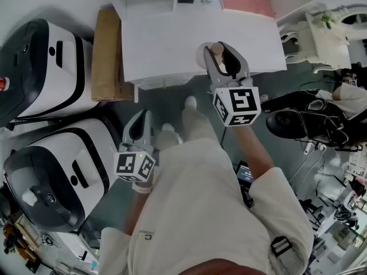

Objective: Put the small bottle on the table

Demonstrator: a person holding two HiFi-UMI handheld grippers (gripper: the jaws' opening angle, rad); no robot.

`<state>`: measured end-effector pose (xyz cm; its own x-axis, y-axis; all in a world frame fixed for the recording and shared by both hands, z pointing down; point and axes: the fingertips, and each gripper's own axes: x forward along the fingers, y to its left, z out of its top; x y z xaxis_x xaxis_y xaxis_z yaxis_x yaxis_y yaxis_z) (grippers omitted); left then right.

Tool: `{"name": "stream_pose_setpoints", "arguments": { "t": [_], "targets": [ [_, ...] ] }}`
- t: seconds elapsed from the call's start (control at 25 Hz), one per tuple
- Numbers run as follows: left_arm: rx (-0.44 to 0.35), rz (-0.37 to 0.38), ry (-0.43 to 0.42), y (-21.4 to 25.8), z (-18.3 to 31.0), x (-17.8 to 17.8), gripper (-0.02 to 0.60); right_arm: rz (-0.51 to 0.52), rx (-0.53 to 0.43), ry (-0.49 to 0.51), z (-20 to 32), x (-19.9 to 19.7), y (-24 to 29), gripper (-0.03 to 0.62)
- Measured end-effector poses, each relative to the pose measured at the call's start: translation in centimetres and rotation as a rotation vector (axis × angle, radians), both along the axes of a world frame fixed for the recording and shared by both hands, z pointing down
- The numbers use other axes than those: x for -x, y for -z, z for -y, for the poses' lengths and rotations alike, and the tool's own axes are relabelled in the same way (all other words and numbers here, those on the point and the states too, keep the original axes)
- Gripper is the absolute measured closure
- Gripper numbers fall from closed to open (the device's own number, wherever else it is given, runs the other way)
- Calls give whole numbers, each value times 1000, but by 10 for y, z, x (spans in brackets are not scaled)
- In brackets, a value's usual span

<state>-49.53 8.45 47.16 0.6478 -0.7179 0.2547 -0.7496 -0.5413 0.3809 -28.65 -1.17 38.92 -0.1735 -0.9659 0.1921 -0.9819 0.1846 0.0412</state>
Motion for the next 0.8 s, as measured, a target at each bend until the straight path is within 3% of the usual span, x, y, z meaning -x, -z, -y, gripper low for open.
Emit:
{"name": "stream_pose_setpoints", "arguments": {
  "t": [0.24, 0.4, 0.8],
  "targets": [
    [-50, -13, -43, 28, -38, -57, 580, 34, 27, -2, -81, -34, -1, 454],
    [-65, -5, -21, 35, -63, -84, 580, 66, 34, 34, -123, -43, -4, 454],
    [-102, 21, -21, 39, -101, -179, 580, 123, -1, 115, -174, -108, -1, 456]
  ]
}}
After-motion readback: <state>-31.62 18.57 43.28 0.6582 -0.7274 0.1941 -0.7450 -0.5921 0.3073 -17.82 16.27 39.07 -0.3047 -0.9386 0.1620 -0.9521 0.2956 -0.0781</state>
